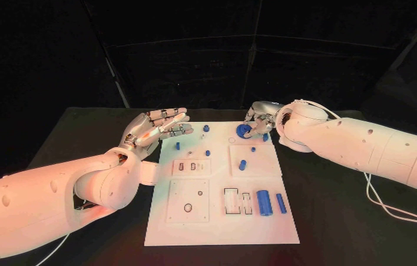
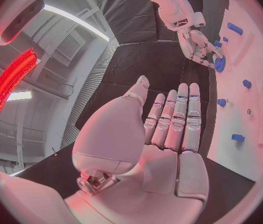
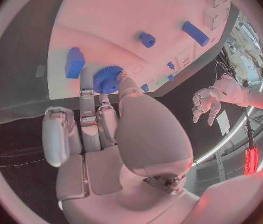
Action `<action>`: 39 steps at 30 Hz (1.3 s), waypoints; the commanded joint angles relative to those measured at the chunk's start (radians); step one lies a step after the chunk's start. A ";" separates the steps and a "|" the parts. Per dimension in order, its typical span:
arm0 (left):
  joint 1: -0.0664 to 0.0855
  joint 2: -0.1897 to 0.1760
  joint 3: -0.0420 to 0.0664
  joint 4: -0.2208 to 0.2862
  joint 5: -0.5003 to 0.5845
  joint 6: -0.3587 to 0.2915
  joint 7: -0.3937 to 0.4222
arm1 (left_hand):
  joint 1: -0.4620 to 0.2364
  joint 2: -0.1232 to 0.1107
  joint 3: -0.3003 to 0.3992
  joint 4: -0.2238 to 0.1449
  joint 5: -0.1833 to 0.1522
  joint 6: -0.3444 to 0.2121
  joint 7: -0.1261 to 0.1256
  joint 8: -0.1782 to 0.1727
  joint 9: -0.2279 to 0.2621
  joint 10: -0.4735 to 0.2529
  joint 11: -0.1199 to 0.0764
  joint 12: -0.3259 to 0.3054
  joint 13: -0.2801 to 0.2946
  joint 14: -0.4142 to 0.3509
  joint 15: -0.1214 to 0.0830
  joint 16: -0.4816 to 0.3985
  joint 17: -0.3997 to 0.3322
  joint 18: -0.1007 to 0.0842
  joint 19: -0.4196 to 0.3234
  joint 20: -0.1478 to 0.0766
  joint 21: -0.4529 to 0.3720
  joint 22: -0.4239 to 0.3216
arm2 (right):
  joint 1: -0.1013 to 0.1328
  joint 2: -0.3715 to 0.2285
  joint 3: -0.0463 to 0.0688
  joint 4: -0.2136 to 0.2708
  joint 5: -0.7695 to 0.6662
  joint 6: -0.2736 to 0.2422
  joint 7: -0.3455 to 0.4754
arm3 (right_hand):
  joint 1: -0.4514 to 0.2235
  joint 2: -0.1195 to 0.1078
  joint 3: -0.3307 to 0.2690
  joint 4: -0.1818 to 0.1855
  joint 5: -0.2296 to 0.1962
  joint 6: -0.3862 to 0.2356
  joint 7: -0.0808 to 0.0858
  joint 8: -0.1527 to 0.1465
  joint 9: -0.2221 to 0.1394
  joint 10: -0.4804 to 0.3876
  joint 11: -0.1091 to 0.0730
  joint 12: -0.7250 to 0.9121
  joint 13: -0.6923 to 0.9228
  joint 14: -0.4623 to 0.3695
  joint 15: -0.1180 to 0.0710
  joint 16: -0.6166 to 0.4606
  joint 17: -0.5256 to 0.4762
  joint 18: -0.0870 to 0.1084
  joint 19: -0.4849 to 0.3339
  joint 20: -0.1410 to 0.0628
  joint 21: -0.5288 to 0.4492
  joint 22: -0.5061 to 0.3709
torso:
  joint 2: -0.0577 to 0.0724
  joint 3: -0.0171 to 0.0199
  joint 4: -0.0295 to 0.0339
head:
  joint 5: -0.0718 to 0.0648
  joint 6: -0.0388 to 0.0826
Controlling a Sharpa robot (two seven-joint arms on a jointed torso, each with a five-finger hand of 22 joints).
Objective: Assemble the parts on the task board
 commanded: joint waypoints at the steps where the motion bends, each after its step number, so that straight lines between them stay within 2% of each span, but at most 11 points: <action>1: 0.001 0.001 0.001 0.000 -0.002 0.012 0.008 | -0.002 0.008 0.000 -0.004 0.000 0.006 0.042 -0.004 -0.001 0.003 0.002 -0.003 -0.001 0.002 0.001 -0.004 -0.001 0.002 0.006 -0.001 -0.004 -0.001 | 0.000 0.004 0.000 0.000 -0.021 0.018 -0.013 | 0.013 0.005 0.003 -0.011 0.000 0.004 0.002 0.007 0.000 0.011 0.000 0.009 0.059 0.013 0.001 -0.004 0.001 -0.014 0.012 -0.003 0.008 0.071 | 0.000 0.0000 0.0006 | 0.000 -0.003; 7: 0.001 0.001 0.001 0.000 -0.002 0.012 0.007 | -0.002 0.008 0.000 -0.004 0.000 0.006 0.042 -0.004 -0.001 0.003 0.002 -0.003 -0.001 0.002 0.001 -0.004 -0.001 0.002 0.006 -0.001 -0.004 -0.001 | -0.001 0.006 0.000 0.002 -0.036 0.013 -0.021 | 0.055 0.040 0.046 -0.046 -0.027 0.033 -0.003 0.024 0.004 0.019 -0.006 0.021 0.073 0.009 -0.005 -0.006 -0.001 -0.016 0.019 -0.008 0.010 0.078 | 0.000 -0.0005 0.0006 | 0.000 -0.004; 12: 0.001 0.001 0.001 0.000 -0.002 0.012 0.006 | -0.002 0.008 0.000 -0.004 0.000 0.006 0.042 -0.004 -0.001 0.003 0.002 -0.003 -0.001 0.002 0.001 -0.004 -0.001 0.002 0.006 -0.001 -0.004 -0.001 | -0.001 0.005 0.000 0.010 -0.049 -0.019 -0.017 | 0.075 0.068 0.091 -0.068 -0.028 0.074 -0.010 0.042 0.007 0.037 -0.012 0.040 0.095 0.005 -0.010 -0.006 -0.004 -0.017 0.023 -0.013 0.011 0.085 | 0.000 0.0001 -0.0003 | 0.001 -0.005; 18: 0.001 0.000 0.001 0.001 -0.002 0.012 0.006 | -0.002 0.008 0.000 -0.004 0.000 0.006 0.042 -0.004 -0.001 0.003 0.002 -0.003 -0.001 0.002 0.001 -0.004 -0.001 0.002 0.006 -0.001 -0.004 -0.001 | -0.002 0.002 0.000 0.024 -0.057 -0.066 -0.006 | 0.080 0.087 0.140 -0.083 -0.027 0.113 -0.021 0.052 0.010 0.051 -0.021 0.054 0.112 0.002 -0.015 -0.006 -0.006 -0.019 0.027 -0.018 0.013 0.092 | 0.000 0.0000 0.0003 | 0.001 -0.006; 24: 0.001 -0.004 0.001 0.002 -0.002 0.011 0.006 | -0.002 0.009 0.000 -0.006 0.000 0.007 0.041 -0.005 -0.001 0.004 0.001 -0.004 -0.001 0.003 0.001 -0.005 -0.001 0.002 0.006 -0.001 -0.005 -0.002 | -0.002 -0.004 0.001 0.060 -0.061 -0.131 -0.003 | 0.050 0.077 0.166 -0.086 -0.059 0.124 -0.024 0.045 0.008 0.058 -0.023 0.060 0.120 0.004 -0.016 -0.004 -0.007 -0.020 0.033 -0.020 0.016 0.101 | 0.000 0.0002 0.0003 | 0.002 -0.004; 33: 0.001 -0.008 0.001 -0.001 -0.002 0.011 0.008 | -0.002 0.009 0.000 -0.006 0.000 0.007 0.041 -0.005 -0.001 0.004 0.001 -0.004 -0.001 0.003 0.001 -0.005 -0.001 0.002 0.006 -0.001 -0.005 -0.002 | -0.001 0.009 0.001 0.141 -0.088 -0.177 -0.038 | 0.022 0.061 0.179 -0.086 -0.058 0.125 -0.023 0.036 0.006 0.059 -0.022 0.059 0.120 0.006 -0.015 -0.004 -0.007 -0.021 0.034 -0.020 0.016 0.102 | -0.001 -0.0006 0.0017 | 0.004 -0.002; 39: 0.002 -0.008 0.001 -0.006 -0.002 0.011 0.008 | -0.002 0.009 0.000 -0.006 0.000 0.007 0.041 -0.005 -0.001 0.004 0.001 -0.004 -0.001 0.003 0.001 -0.005 -0.001 0.002 0.006 -0.001 -0.005 -0.002 | -0.001 0.060 0.001 0.140 -0.094 -0.182 -0.058 | 0.008 0.055 0.186 -0.085 -0.052 0.125 -0.023 0.032 0.004 0.059 -0.022 0.058 0.120 0.006 -0.015 -0.004 -0.007 -0.021 0.034 -0.019 0.016 0.102 | -0.001 -0.0008 0.0034 | 0.007 0.001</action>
